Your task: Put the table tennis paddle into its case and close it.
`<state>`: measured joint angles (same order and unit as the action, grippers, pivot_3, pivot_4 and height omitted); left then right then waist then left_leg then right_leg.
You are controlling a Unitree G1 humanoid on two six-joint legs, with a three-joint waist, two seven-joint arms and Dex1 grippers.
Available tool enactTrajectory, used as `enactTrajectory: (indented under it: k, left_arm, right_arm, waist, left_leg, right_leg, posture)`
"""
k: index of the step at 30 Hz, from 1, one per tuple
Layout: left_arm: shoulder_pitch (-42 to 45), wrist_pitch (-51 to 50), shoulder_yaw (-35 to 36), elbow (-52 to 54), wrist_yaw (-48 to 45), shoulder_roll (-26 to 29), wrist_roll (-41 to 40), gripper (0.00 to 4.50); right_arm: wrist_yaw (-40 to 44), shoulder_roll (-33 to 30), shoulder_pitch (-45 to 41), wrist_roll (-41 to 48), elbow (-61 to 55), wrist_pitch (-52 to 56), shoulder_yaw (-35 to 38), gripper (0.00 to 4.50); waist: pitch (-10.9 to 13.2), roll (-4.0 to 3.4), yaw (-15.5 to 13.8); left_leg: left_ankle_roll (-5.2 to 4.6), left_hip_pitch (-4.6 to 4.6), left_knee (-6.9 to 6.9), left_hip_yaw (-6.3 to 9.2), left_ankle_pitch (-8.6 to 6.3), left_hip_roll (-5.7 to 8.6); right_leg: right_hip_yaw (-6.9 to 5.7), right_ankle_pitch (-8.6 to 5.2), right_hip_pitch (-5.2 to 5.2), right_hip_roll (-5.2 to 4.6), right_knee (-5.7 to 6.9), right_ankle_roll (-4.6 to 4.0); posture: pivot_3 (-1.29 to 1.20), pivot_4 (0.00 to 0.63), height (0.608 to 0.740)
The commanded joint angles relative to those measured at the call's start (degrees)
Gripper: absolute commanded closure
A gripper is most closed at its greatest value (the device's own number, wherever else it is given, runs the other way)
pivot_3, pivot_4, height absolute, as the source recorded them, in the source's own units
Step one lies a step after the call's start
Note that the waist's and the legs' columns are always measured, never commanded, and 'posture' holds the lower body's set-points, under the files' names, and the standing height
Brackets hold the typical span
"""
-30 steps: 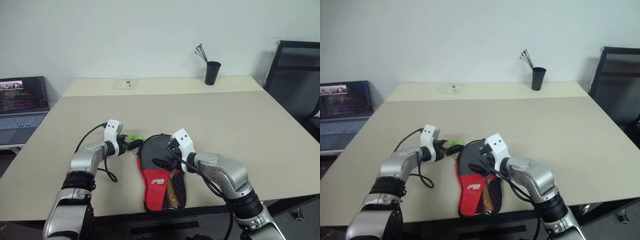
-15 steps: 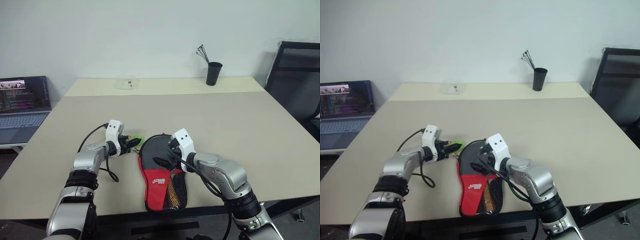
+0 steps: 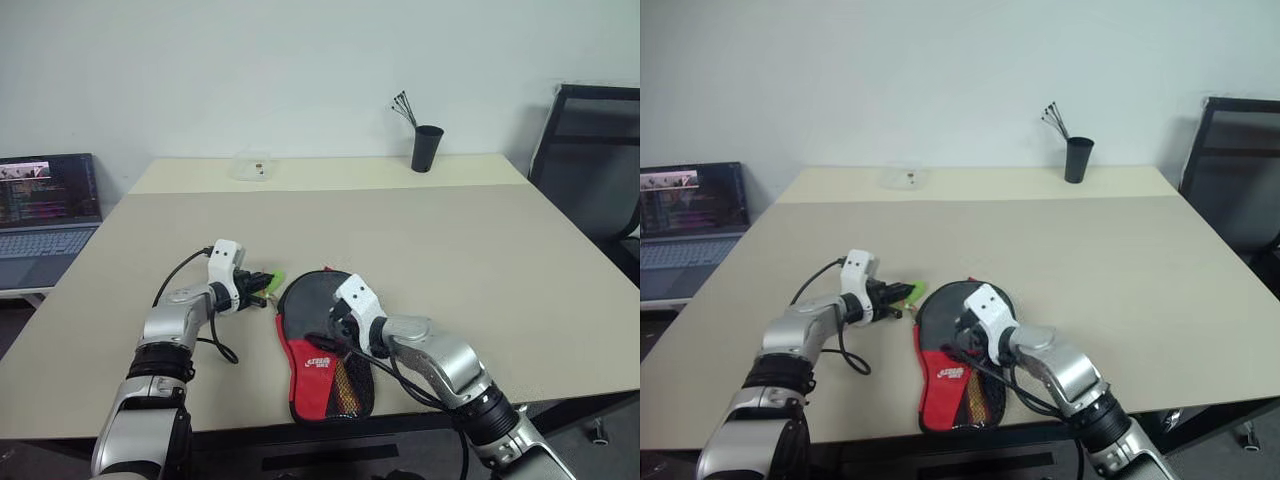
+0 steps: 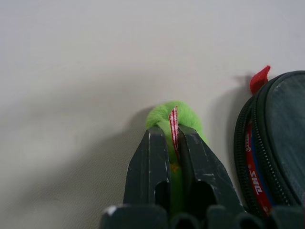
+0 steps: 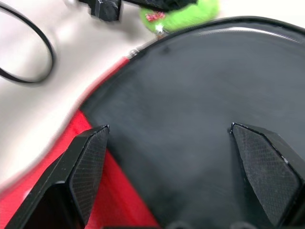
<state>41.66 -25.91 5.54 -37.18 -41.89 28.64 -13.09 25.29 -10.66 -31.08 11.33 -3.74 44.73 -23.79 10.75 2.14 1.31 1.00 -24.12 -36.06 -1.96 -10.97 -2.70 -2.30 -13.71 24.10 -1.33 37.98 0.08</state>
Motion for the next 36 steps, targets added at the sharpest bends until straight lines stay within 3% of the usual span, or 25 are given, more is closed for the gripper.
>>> enactTrajectory:
  k: [1,7,16,36]
  left_arm:
    - [3.8,4.8,-1.6,-3.3,0.3,0.2,2.8,4.47]
    - [14.0,18.0,-4.2,-18.0,4.3,-3.5,8.7,4.47]
    - [24.1,27.4,-7.3,-33.3,7.9,-9.5,15.3,4.47]
    - [32.3,38.1,-14.5,-40.5,21.2,-15.3,31.2,4.47]
  right_arm:
    - [0.8,-1.8,2.5,-1.8,1.4,0.1,-0.5,0.0]
    - [1.0,-1.3,3.9,-3.3,6.2,-3.0,0.3,0.0]
    - [1.9,-0.4,4.0,-3.6,5.3,-1.5,-0.2,0.0]
    - [1.5,0.9,7.7,-5.3,3.2,0.8,-0.6,0.0]
  waist:
    - [-0.1,0.12,-0.1]
    - [-0.3,0.48,-0.5]
    - [-0.4,0.55,-1.0]
    - [-0.4,0.58,-1.2]
  left_leg:
    - [0.0,0.03,0.0,0.0,0.0,0.01]
    - [0.0,0.12,0.0,-0.02,0.0,0.02]
    - [0.0,0.13,0.01,-0.2,0.0,0.03]
    - [0.01,0.11,0.03,-0.25,-0.01,0.04]
  right_leg:
    - [-0.01,0.0,-0.02,0.0,0.0,0.0]
    - [-0.04,0.0,-0.1,0.0,0.01,0.0]
    - [-0.04,0.0,-0.08,0.02,-0.01,0.0]
    - [-0.06,0.0,-0.08,0.02,-0.04,0.01]
  posture:
    - [0.0,0.15,0.74]
    - [0.0,0.15,0.74]
    - [0.0,0.15,0.74]
    - [0.0,0.15,0.74]
